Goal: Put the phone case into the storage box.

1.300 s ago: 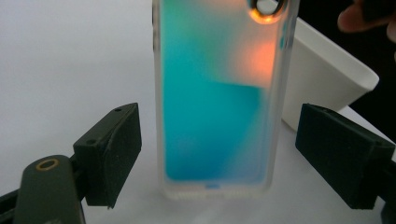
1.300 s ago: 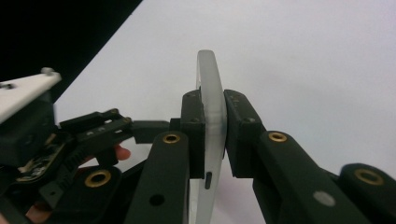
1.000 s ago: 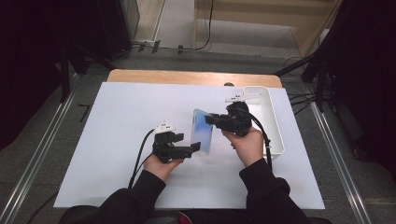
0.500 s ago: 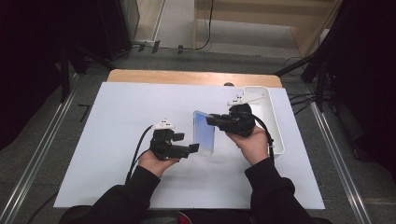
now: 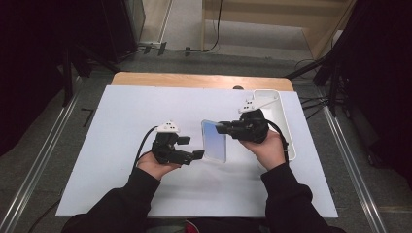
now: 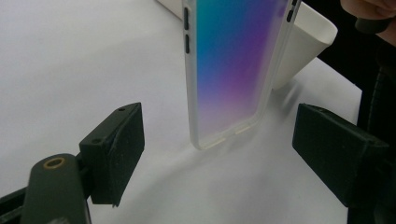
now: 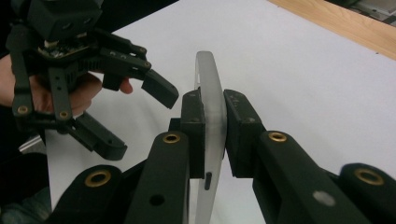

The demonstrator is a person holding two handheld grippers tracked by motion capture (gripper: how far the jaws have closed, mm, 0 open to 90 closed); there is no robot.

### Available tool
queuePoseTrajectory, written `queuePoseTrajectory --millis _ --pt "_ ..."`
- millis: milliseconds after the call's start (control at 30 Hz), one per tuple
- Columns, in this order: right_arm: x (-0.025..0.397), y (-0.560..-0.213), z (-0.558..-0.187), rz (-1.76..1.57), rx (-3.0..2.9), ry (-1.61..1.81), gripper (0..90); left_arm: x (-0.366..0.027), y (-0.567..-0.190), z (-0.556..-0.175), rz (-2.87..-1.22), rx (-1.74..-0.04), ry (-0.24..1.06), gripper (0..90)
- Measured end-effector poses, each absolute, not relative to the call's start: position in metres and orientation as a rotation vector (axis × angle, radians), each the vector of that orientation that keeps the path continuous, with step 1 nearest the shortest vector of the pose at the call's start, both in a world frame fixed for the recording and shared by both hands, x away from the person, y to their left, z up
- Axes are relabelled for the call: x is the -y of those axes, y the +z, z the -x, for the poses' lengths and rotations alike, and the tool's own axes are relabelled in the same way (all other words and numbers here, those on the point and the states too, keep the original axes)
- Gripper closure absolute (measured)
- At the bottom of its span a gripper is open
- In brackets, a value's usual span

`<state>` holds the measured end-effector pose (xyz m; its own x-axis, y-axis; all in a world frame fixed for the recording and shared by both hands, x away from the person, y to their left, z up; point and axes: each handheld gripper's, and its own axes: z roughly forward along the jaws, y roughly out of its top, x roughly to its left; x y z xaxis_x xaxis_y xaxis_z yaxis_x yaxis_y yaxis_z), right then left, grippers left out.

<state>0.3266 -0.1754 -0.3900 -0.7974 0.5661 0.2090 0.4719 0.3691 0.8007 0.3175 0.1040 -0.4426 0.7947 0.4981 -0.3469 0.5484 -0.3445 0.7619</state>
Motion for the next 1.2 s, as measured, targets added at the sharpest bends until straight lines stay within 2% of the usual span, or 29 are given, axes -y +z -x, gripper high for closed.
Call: queuePoseTrajectory --millis 367,1200 --pt "0.179 -0.391 -0.327 -0.832 -2.609 1.466 77.5 -0.108 -0.435 -0.32 -2.029 -0.652 -0.116 16.7" --pt "0.182 -0.394 -0.325 -0.62 -2.825 1.498 77.5 -0.111 -0.427 -0.317 -2.038 -0.542 -0.213 16.7"
